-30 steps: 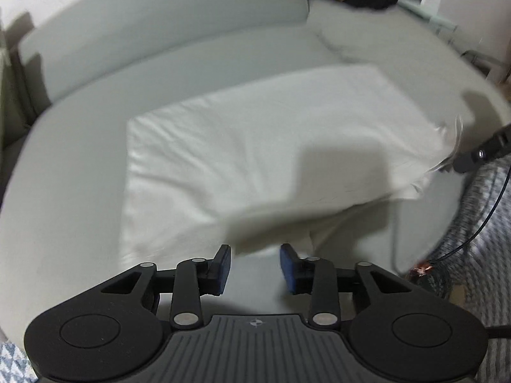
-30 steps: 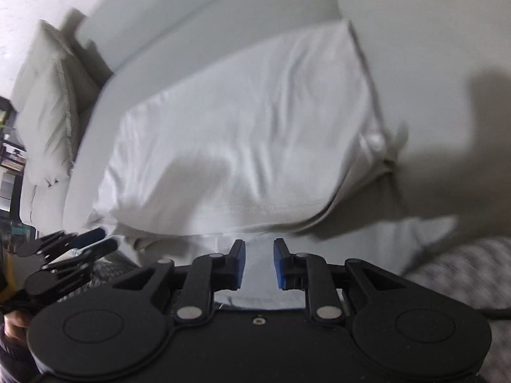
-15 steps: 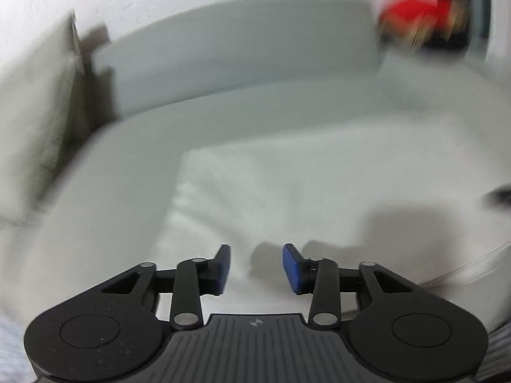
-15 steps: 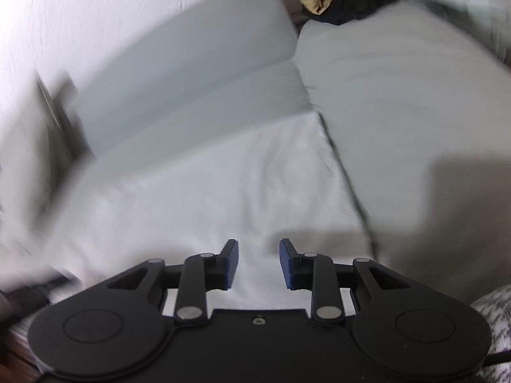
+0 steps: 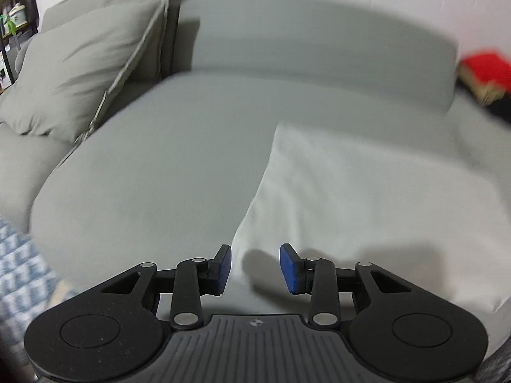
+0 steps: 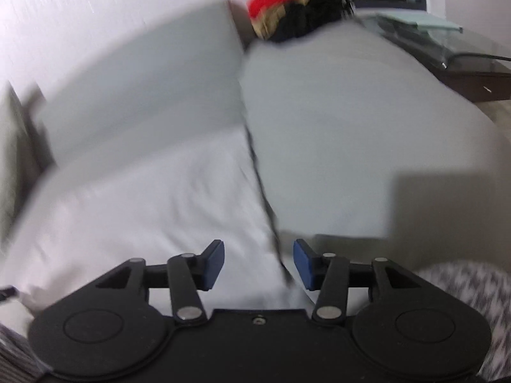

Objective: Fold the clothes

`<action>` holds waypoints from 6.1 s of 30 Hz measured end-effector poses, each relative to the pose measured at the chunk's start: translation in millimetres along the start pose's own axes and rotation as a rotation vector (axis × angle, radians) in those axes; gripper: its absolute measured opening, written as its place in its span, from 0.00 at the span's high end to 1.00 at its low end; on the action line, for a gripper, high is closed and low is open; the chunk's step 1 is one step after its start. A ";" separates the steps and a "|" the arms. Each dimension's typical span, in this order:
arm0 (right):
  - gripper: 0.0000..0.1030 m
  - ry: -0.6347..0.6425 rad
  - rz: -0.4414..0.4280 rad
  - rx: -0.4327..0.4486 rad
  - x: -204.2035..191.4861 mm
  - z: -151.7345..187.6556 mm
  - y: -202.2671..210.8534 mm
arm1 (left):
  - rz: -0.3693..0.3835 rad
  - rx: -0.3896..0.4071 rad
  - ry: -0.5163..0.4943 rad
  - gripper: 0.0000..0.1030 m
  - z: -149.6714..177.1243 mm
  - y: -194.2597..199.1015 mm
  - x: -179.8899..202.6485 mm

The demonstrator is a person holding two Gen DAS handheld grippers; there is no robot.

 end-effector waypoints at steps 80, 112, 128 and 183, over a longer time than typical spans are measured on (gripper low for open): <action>0.97 0.050 0.206 -0.037 -20.6 5.2 -75.0 | -0.414 -0.048 -0.113 0.55 6.9 -50.0 -4.1; 0.80 0.155 -0.132 0.044 -95.2 19.4 -50.4 | -0.089 -0.042 -0.242 0.56 31.9 -45.1 90.7; 0.58 -0.309 -0.318 -0.080 -14.0 35.5 8.6 | 0.115 0.093 -0.182 0.52 34.0 15.0 83.3; 0.97 0.195 -0.032 0.313 -209.3 -76.3 7.7 | 0.060 0.138 -0.020 0.40 -27.3 10.1 -47.3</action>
Point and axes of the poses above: each gripper's, at about its wrist camera, not at the fingertips, and y roughly against the way its jaws point, x to its right, z to its underside, the point moved 7 cm from there along -y, roughly the way its jaws point, and after that the axes turned 10 degrees about z, right-handed, at the moved point
